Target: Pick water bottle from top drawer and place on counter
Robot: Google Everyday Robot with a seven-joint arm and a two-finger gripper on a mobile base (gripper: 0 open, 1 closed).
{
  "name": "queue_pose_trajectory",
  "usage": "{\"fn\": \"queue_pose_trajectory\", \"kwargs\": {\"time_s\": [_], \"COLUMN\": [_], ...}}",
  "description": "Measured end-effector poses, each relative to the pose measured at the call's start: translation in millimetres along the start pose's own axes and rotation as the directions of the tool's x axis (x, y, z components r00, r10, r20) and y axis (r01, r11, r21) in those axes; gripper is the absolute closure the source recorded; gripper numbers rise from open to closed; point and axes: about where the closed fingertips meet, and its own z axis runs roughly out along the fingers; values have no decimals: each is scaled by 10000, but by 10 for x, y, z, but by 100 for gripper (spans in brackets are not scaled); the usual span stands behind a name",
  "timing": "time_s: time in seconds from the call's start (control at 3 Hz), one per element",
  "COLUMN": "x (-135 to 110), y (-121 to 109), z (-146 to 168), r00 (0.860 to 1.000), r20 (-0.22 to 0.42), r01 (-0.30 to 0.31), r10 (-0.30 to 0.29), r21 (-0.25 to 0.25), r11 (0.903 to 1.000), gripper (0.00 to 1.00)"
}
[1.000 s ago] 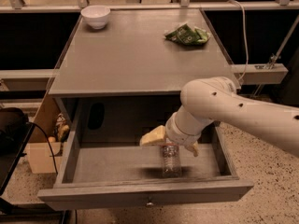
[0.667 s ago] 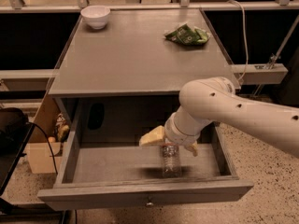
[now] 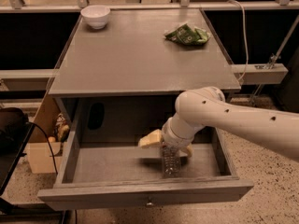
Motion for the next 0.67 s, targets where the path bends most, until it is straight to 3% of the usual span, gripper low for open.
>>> {"fn": "queue_pose_trajectory", "kwargs": {"time_s": [0.67], "x": [77], "y": [46], "z": [246], "r00": [10000], "r20": [-5], "r01": [11], "r10": [-11], "r21": [-912], "r11": [9958], "gripper": [3]}}
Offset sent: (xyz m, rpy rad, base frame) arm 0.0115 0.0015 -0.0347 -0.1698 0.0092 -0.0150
